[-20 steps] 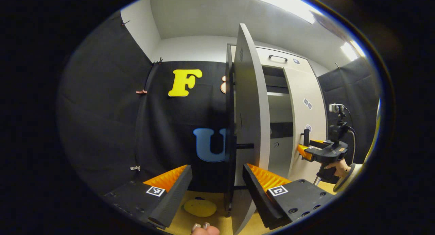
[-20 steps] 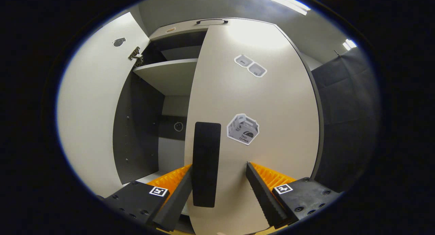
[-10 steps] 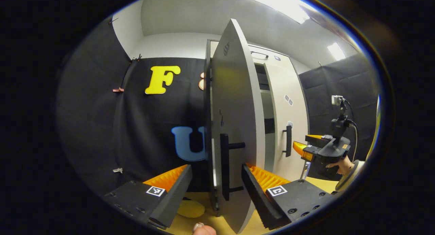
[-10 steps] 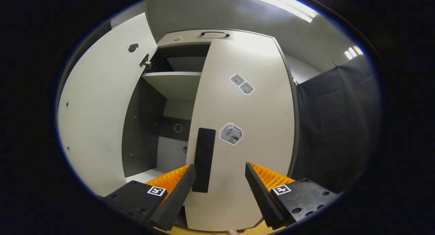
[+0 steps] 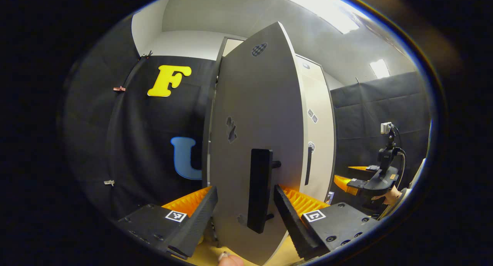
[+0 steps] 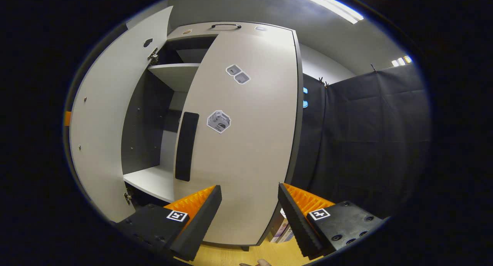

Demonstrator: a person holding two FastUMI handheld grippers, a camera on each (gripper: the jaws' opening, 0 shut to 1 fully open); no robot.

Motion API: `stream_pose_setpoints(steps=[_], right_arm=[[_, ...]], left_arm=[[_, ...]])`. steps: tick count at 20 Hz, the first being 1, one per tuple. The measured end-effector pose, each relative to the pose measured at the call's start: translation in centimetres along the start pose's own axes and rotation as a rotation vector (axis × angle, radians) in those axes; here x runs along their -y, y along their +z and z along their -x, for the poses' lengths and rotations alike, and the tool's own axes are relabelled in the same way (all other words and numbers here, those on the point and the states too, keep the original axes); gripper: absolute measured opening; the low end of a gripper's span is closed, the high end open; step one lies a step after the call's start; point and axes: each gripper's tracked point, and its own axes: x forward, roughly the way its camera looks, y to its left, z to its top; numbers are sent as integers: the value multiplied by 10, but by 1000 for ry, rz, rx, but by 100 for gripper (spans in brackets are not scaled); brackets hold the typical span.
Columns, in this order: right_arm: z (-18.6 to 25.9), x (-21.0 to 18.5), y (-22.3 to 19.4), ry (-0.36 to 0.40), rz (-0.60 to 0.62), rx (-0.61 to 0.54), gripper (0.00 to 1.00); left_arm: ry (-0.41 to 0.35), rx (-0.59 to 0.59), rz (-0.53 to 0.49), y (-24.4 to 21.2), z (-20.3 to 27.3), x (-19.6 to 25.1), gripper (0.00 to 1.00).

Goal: Grasp the bottle in the cabinet with the left hand and place it on the coaster, then close the right door with the right hand and the left door with the left hand.

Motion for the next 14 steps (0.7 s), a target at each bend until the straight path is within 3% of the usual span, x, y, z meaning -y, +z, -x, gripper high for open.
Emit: stream_pose_setpoints(steps=[4, 10, 14], right_arm=[[-4, 22, 6, 30, 16, 31, 97], [-3, 35, 5, 67, -4, 26, 98], [4, 29, 9, 88, -45, 25, 97]], left_arm=[[-40, -4, 23, -10, -30, 41, 95], [-35, -10, -23, -17, -44, 63, 98], [-35, -33, -50, -28, -37, 71, 95]])
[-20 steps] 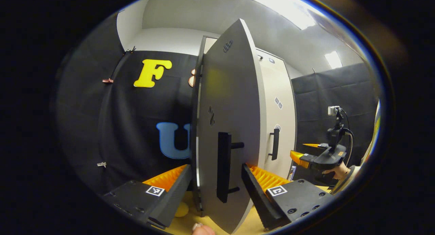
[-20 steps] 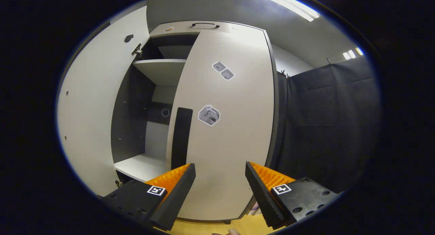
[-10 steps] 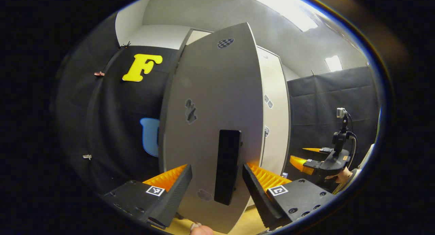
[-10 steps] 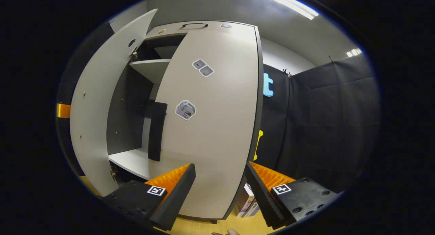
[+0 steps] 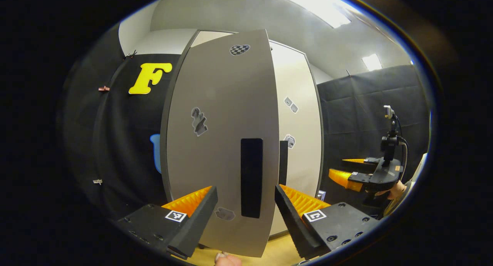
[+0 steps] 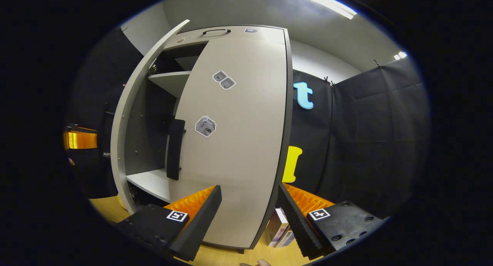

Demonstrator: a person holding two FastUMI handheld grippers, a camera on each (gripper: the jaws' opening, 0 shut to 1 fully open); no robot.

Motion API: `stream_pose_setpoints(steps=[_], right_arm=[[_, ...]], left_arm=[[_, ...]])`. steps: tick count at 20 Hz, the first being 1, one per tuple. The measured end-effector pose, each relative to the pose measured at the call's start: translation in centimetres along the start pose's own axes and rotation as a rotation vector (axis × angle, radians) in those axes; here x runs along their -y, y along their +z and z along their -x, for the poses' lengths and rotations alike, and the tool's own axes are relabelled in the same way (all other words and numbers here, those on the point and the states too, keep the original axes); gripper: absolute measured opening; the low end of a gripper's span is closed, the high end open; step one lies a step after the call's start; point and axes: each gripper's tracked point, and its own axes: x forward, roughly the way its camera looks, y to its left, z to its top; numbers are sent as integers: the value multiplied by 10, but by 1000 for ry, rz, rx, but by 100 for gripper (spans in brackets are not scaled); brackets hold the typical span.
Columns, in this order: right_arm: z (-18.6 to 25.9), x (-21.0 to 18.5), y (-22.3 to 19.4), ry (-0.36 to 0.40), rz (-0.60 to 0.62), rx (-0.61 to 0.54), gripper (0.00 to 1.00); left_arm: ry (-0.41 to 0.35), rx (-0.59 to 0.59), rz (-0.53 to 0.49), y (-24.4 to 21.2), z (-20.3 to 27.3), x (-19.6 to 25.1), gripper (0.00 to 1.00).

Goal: Grasp the bottle in the cabinet with the left hand and place it on the coaster, then close the right door with the right hand and the left door with the left hand.

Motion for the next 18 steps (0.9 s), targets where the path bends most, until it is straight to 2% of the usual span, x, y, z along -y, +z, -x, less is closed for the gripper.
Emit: stream_pose_setpoints(steps=[5, 6, 10, 18], right_arm=[[3, -15, 8, 24, -22, 9, 97], [5, -18, 10, 27, -24, 12, 98], [13, -28, 15, 33, -17, 17, 98], [38, -34, 25, 9, -43, 5, 98]], left_arm=[[16, -12, 7, -9, 15, -3, 95], [20, -19, 5, -11, 19, -5, 97], [28, -31, 0, -16, 29, -12, 95], [-28, -39, -1, -26, 27, -2, 95]])
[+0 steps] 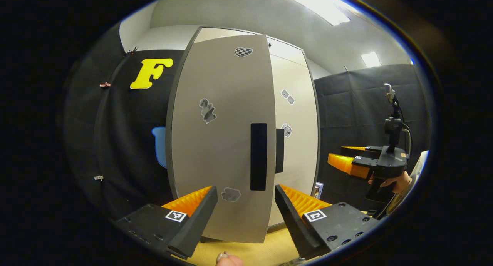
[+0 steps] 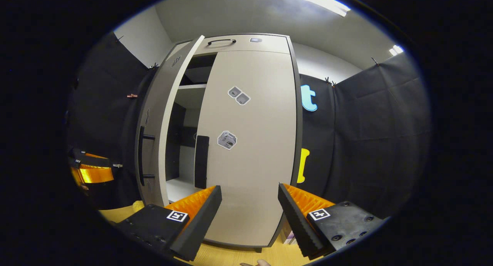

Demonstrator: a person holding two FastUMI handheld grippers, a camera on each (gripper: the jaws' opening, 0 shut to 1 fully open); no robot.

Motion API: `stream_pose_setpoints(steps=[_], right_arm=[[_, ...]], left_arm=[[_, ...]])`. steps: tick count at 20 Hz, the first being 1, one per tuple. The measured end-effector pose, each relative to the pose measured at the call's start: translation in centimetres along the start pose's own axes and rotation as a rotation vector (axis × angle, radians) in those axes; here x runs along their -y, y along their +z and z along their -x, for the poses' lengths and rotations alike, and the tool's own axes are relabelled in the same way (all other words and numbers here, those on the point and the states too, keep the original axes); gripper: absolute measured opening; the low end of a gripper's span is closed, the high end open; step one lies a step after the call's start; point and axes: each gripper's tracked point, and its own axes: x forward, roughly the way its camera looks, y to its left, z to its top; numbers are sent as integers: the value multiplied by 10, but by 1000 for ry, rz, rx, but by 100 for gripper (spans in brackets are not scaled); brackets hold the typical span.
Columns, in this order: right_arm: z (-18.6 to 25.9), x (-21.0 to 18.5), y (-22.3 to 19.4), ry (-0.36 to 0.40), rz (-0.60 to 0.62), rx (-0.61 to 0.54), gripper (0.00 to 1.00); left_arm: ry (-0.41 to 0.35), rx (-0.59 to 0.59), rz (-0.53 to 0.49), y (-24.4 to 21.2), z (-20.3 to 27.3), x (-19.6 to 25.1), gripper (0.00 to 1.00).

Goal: Grasp the bottle in the cabinet with the left hand and place it on the coaster, then close the right door with the right hand and the left door with the left hand.

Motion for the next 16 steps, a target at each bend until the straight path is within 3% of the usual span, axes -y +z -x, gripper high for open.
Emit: stream_pose_setpoints(steps=[4, 16], right_arm=[[9, 7, -1, -30, -7, -18, 97], [25, 1, 2, -36, -7, -30, 98]], left_arm=[[-7, -8, -23, -6, -2, 5, 95], [74, 26, -70, -1, -4, 7, 94]])
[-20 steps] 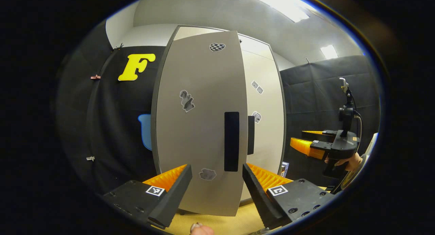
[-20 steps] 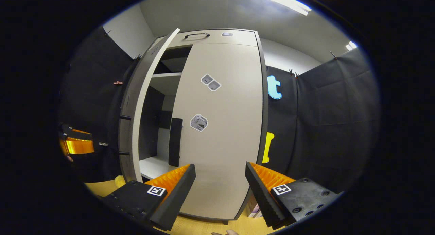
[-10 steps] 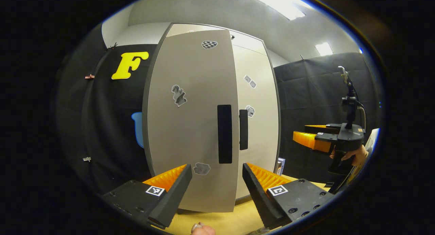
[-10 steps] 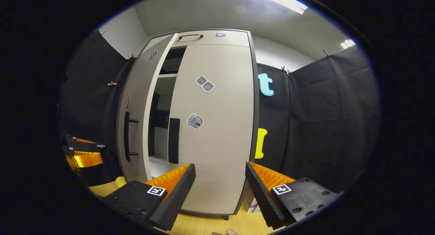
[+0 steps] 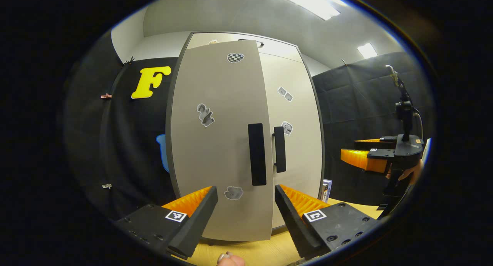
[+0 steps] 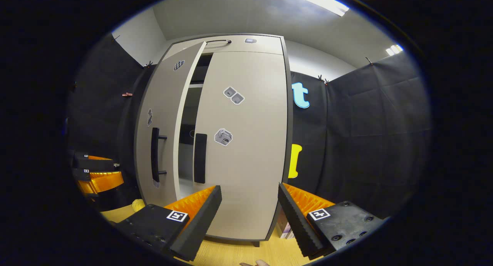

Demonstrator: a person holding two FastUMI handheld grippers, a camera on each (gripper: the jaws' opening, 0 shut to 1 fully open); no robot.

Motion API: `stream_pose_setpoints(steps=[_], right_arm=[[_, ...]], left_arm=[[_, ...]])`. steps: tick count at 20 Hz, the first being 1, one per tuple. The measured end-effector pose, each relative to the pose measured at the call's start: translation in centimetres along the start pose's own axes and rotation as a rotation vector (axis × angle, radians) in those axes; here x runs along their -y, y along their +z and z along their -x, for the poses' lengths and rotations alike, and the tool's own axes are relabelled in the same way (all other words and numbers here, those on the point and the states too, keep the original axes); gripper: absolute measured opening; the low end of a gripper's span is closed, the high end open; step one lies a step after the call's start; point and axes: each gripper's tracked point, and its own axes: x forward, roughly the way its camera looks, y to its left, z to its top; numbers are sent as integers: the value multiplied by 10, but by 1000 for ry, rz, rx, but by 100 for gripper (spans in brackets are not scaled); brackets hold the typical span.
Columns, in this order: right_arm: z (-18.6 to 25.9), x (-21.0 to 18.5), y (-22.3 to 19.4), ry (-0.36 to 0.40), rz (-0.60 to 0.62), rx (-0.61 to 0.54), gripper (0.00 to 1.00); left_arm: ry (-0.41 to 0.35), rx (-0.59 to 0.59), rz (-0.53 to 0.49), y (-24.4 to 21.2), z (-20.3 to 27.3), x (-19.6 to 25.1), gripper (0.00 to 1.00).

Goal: Grasp the bottle in the cabinet with the left hand and place it on the coaster, then close the right door with the right hand and the left door with the left hand.

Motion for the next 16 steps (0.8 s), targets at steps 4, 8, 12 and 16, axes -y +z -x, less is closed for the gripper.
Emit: stream_pose_setpoints(steps=[4, 8, 12, 16], right_arm=[[3, 1, 0, -3, 3, -4, 98], [7, 5, 1, -12, -5, -6, 98], [8, 5, 2, -17, -4, -4, 98], [9, 1, 2, -11, 1, -7, 97]], left_arm=[[28, -5, 6, -1, 0, -4, 93], [27, 3, 13, 2, 0, -5, 93], [37, -3, -9, 0, 0, -6, 93], [29, -9, 21, -3, 0, -4, 93]])
